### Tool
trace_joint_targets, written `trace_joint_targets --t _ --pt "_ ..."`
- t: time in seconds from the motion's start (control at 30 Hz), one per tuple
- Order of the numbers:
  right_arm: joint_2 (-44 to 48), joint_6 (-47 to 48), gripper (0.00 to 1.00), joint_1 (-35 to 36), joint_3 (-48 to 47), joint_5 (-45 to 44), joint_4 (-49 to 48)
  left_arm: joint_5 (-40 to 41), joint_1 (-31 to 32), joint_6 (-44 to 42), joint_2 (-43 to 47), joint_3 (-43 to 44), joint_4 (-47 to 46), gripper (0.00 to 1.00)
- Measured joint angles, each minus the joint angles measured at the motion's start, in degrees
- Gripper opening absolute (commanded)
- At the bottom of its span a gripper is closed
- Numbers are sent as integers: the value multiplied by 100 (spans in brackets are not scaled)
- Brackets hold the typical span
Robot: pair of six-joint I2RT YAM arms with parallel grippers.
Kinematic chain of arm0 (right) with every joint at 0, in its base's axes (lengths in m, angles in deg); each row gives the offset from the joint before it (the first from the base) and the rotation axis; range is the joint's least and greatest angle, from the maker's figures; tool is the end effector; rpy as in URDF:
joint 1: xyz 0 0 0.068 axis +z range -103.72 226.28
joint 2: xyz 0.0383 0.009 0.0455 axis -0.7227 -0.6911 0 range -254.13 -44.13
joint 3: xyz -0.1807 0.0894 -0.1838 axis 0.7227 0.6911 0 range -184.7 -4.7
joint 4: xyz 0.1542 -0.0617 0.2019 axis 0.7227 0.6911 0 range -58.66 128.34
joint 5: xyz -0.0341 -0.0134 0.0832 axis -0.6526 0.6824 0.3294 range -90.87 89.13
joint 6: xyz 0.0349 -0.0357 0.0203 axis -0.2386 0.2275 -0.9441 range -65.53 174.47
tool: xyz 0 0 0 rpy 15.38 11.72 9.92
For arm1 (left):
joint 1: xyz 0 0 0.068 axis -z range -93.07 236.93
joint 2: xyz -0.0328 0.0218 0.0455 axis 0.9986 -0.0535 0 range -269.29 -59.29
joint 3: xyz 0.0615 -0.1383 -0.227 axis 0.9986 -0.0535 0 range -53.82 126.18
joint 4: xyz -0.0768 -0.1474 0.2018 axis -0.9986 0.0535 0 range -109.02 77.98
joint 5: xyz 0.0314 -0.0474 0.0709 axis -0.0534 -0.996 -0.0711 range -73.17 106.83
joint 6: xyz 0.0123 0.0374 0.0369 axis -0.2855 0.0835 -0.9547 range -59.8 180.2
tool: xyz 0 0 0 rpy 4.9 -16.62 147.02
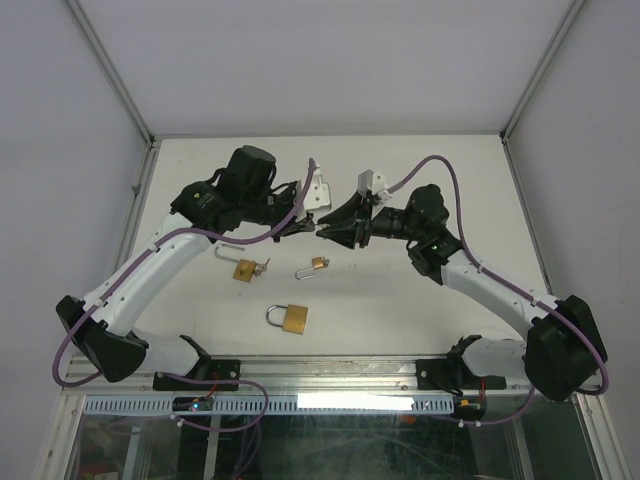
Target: Unlock with the key
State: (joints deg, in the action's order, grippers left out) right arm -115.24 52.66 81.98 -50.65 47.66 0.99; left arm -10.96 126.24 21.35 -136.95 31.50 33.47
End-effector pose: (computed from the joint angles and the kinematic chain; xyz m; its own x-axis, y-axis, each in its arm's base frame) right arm 0.2109 0.1844 0.3223 0.0422 0.0560 -0.9975 -0.9943 0.1006 -0.0364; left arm 0.2009 -0.1858 0.3891 0.0871 0.6458 -0.7585 0.9779 0.0898 0.1887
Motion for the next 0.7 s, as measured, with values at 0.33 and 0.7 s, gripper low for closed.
trace_joint_targets --t 0.33,0.7 --pt "81 20 54 -61 0 -33 70 -273 -52 380 94 -138 -315 0" --pt "173 -9 45 -98 39 -22 85 -509 -164 664 315 -372 -680 0"
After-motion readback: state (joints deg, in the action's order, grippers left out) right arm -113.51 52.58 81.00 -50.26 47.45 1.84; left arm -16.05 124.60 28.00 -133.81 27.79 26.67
